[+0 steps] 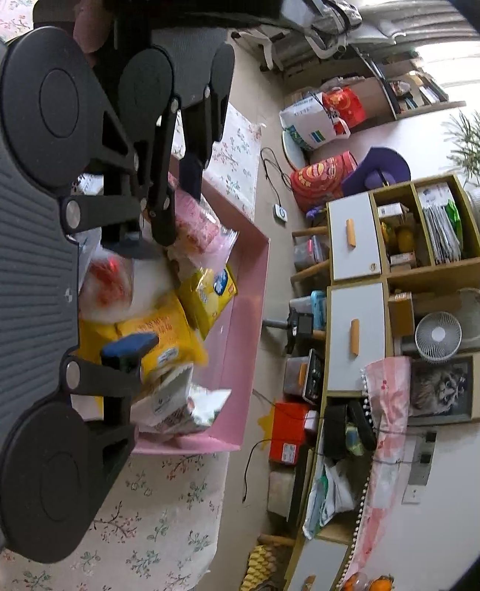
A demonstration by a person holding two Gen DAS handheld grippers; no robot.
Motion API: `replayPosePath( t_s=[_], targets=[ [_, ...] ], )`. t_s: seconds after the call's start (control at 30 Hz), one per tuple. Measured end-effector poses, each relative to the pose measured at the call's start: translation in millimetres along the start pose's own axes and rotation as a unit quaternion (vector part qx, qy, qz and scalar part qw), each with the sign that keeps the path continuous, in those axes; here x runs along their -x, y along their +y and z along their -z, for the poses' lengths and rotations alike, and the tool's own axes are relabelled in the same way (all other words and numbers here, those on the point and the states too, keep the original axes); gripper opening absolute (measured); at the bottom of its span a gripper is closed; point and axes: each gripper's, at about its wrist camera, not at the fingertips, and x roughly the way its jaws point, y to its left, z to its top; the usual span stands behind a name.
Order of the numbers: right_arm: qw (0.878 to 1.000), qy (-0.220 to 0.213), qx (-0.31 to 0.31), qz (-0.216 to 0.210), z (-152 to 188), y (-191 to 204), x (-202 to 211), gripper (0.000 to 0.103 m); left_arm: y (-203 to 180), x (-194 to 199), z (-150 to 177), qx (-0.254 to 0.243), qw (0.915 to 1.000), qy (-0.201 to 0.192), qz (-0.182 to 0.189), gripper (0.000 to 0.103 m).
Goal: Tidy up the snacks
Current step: 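Carry the pink bag and red wrapper into the pink box and open both grippers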
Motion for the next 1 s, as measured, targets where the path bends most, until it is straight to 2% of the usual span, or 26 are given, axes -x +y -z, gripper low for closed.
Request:
replayPosePath(
  t_s=[0.07,0.3,0.4,0.43,0.5,0.53,0.57,0.73,0.87,0.93,1.0],
  targets=[
    [1.0,-0.003,-0.008,-0.003,-1,-4,2,0.035,0,0,2,0.0,1.0,0.003,0.001,0.048],
    [1.0,-0.004,-0.006,0.004,-2,-6,10,0.038,-7,10,7,-0.015,0.9999,0.003,0.003,0.06],
    [1.0,-0.005,0.002,0.009,-1,-4,16,0.04,-8,17,10,-0.019,0.9998,-0.002,0.003,0.06],
    [1.0,-0.006,0.004,0.011,-1,-3,18,0.04,-10,18,10,-0.021,0.9998,-0.004,0.001,0.057],
    [1.0,-0.007,0.004,0.014,0,-3,23,0.041,-13,17,9,-0.026,0.9996,-0.004,-0.008,0.042],
    [1.0,-0.008,0.003,0.015,0,-4,25,0.041,-15,14,8,-0.028,0.9995,0.0,-0.012,0.031],
    [1.0,-0.009,0.001,0.015,1,-4,27,0.041,-17,11,7,-0.03,0.9994,0.004,-0.013,0.03],
    [1.0,-0.011,-0.001,0.016,2,-7,34,0.041,-32,4,4,-0.054,0.9985,0.0,0.006,0.03],
    [1.0,-0.009,0.001,0.023,5,-11,36,0.041,-43,-4,0,-0.077,0.9969,0.002,-0.018,0.035],
    [1.0,-0.007,-0.001,0.027,6,-14,36,0.041,-45,-2,-1,-0.076,0.9969,0.005,-0.018,0.035],
    [1.0,-0.005,-0.003,0.03,7,-17,37,0.041,-46,4,1,-0.076,0.997,0.002,-0.009,0.043]
  ],
)
